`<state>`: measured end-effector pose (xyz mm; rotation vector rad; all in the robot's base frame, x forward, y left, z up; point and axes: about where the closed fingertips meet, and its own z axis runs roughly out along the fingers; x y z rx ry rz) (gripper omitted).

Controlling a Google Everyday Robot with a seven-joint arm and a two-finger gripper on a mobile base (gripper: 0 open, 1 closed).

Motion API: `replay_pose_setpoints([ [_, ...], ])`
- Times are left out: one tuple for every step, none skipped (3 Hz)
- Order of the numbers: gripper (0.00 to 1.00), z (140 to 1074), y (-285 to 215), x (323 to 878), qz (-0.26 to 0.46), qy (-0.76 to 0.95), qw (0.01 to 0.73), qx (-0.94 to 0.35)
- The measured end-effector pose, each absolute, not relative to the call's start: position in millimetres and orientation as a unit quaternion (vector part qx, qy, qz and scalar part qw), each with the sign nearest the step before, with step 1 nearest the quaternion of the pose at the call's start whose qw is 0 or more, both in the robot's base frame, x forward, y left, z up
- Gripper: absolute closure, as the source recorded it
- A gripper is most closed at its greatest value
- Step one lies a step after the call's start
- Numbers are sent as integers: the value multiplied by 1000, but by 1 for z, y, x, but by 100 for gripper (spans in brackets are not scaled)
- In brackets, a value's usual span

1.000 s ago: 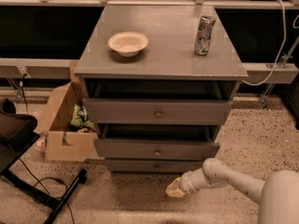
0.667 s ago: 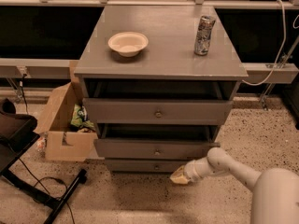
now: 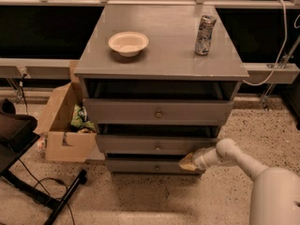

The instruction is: Close middle drawer

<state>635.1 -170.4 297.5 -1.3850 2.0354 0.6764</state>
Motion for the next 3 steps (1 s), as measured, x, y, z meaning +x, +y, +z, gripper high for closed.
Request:
replay_pose_setpoints([
  [100, 308, -192, 656, 231, 773, 309, -504],
  [100, 318, -209, 662, 211, 784, 312, -493],
  [100, 349, -235, 653, 175, 800, 318, -478],
])
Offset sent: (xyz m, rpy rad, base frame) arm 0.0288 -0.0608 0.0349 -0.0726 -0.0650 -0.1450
